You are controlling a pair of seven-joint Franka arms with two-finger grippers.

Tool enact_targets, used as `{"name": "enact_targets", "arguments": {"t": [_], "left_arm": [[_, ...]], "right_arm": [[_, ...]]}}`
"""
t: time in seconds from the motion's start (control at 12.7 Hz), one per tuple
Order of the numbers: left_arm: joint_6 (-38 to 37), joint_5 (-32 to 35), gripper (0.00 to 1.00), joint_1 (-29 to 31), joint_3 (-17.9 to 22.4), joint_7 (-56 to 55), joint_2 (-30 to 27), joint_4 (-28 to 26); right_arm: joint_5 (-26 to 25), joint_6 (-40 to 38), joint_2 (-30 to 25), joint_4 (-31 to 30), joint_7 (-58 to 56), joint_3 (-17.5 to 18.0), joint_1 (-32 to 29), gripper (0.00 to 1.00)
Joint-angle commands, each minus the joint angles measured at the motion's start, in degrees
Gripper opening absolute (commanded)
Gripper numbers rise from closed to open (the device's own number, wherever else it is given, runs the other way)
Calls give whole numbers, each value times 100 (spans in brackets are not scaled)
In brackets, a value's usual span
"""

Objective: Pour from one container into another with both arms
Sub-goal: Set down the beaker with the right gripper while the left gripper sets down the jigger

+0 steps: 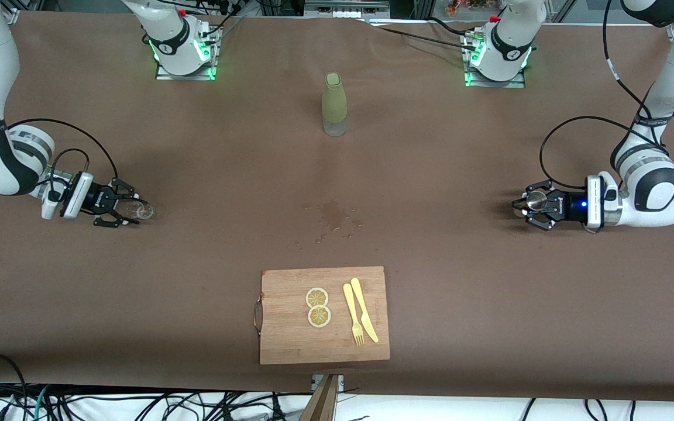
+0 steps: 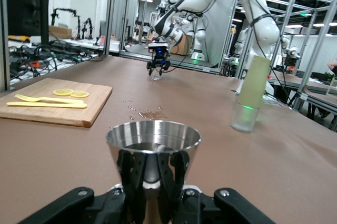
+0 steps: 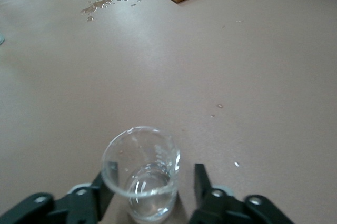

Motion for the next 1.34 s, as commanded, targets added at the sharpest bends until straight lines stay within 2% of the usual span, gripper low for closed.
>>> {"name": "enact_targets", "arguments": {"t": [0.0,0.31,0.94,1.26], "left_arm": [[-266,144,0,97,-17,796,335,288],[-740,171,0,97,387,1203,642,498],[-1058,223,0,97,669,1511,1118,649],[-1067,223,0,97,669,1721,1170,640]], "right_arm": [[107,-47,75,201,15,11,0,100],[54,-134,31,360,94,-76,26,100],[-244,-1276,-135,360,646,-797,184,100],[-1357,-1260,-1039,333,2357,-885,386,100]]}}
